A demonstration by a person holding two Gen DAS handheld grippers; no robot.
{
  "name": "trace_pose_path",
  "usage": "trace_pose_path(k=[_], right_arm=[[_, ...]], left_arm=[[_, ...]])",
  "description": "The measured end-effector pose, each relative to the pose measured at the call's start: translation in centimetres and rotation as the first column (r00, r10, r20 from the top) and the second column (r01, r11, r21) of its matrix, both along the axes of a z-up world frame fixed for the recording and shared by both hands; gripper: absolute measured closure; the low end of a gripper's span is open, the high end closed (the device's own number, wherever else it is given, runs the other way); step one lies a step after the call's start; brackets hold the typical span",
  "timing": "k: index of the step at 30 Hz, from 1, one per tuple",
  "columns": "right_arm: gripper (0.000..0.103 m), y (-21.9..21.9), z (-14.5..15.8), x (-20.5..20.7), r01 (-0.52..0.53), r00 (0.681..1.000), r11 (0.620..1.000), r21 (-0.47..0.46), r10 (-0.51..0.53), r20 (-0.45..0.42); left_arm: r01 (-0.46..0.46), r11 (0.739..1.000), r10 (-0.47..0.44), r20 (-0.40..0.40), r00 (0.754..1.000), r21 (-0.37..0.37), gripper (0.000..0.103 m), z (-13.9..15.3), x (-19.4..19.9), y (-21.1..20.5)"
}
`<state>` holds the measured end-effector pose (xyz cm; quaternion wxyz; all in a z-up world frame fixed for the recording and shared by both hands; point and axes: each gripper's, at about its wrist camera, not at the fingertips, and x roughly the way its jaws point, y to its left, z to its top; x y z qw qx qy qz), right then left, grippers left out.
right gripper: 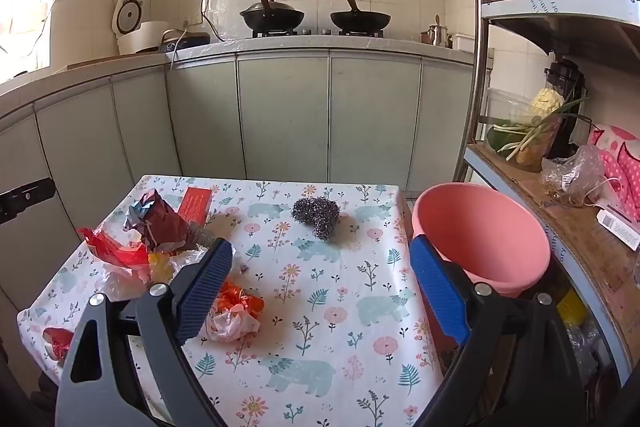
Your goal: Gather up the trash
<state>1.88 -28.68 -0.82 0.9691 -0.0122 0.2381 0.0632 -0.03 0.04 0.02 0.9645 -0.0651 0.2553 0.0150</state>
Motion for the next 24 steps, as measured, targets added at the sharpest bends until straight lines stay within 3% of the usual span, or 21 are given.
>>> trace_pose_path(k=[6,24], right_arm=[[0.012,-0.6,1.3,-0.2,0.007,1.000,1.000,0.005,-0.007,0.022],[0.012,-0.8,1.1,-0.7,0.029,0.998,0.999,0.028,-0.031,0.062]], left_arm=[[0.001,1.000,-0.001,0.002,1.000,-0.009,0.047,0.0,0.0,0.0],[-0.011,1.000,0.011,0.010,1.000,-0.006,0.047,0.4,-0.3,0.5]])
